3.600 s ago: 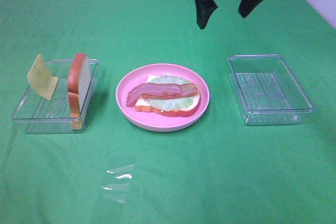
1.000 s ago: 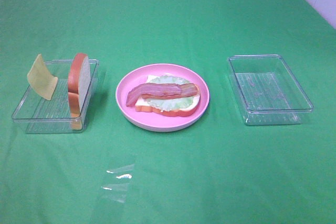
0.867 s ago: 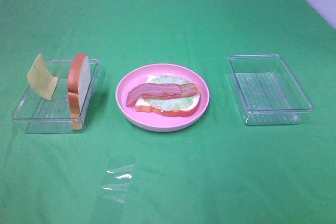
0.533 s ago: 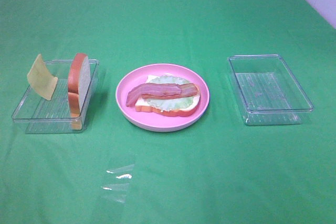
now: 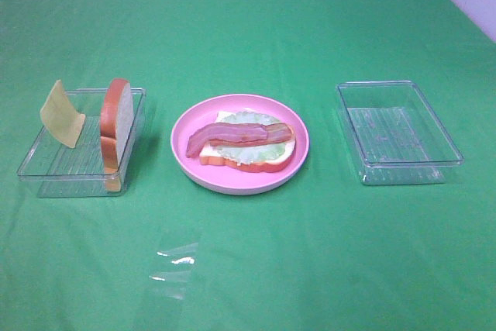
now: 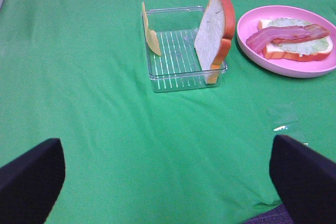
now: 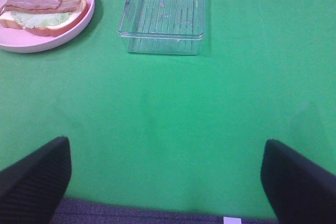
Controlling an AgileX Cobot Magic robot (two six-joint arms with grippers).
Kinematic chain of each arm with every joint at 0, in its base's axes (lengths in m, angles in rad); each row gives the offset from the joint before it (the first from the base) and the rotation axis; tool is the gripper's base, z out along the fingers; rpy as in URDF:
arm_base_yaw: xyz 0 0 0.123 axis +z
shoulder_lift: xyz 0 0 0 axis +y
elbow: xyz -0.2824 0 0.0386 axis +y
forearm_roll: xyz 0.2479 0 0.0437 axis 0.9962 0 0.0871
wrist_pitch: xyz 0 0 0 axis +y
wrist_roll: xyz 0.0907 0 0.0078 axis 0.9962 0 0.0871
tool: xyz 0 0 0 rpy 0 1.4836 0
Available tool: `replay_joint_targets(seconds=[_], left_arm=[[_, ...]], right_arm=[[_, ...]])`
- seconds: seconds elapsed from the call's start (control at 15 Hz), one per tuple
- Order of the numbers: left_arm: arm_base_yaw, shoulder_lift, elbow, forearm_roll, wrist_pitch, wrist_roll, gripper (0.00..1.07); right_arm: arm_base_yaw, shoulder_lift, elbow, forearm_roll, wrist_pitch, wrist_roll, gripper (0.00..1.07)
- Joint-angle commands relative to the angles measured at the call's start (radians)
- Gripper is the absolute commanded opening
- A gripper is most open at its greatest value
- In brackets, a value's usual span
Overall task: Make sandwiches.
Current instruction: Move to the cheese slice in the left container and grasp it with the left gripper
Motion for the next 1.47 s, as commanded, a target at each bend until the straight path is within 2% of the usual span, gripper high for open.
replay_joint_targets(seconds=[0.07, 0.2, 0.27, 0.4, 0.47, 0.73, 0.87, 0.93, 1.0, 1.13, 1.33, 1.4, 1.47], left_arm=[[-0.004, 0.044, -0.014, 0.025, 0.008, -0.083, 0.98], [-0.004, 0.183, -0.072, 0.037, 0.041, -0.132, 0.98], [-0.004, 0.433, -0.203, 0.037, 0.12, -0.133, 0.98], [-0.004, 0.731, -0.368, 0.075, 0.229, -0.131, 0.98], [-0.004, 0.783, -0.396, 0.084, 0.228, -0.134, 0.98], [-0.004, 1.194, -0.685, 0.13, 0.228, -0.128, 0.98], [-0.004, 1.326, -0.805, 0.138, 0.228, -0.131, 0.98], [-0.004, 1.485, -0.957, 0.14, 0.228, -0.13, 0.98], [-0.004, 1.561, -1.029, 0.14, 0.228, -0.129, 0.98], [-0.017, 1.692, -1.134, 0.134, 0.228, -0.124, 0.98], [-0.068, 1.862, -1.232, 0.159, 0.228, -0.128, 0.98], [-0.118, 2.006, -1.329, 0.193, 0.228, -0.157, 0.98], [-0.128, 2.041, -1.354, 0.201, 0.228, -0.164, 0.98]], right_arm=[[0.001, -0.033, 0.003, 0.003, -0.002, 0.003, 0.94], [0.001, -0.033, 0.003, 0.003, -0.002, 0.003, 0.94], [0.001, -0.033, 0.003, 0.003, -0.002, 0.003, 0.94], [0.001, -0.032, 0.003, 0.003, -0.002, 0.003, 0.94], [0.001, -0.032, 0.003, 0.003, -0.002, 0.003, 0.94], [0.001, -0.032, 0.003, 0.003, -0.002, 0.003, 0.94], [0.001, -0.032, 0.003, 0.003, -0.002, 0.003, 0.94], [0.001, -0.032, 0.003, 0.003, -0.002, 0.003, 0.94], [0.001, -0.032, 0.003, 0.003, -0.002, 0.003, 0.94], [0.001, -0.032, 0.003, 0.003, -0.002, 0.003, 0.94], [0.001, -0.032, 0.003, 0.003, -0.002, 0.003, 0.94], [0.001, -0.032, 0.003, 0.003, -0.002, 0.003, 0.94], [0.001, -0.032, 0.003, 0.003, -0.002, 0.003, 0.94]])
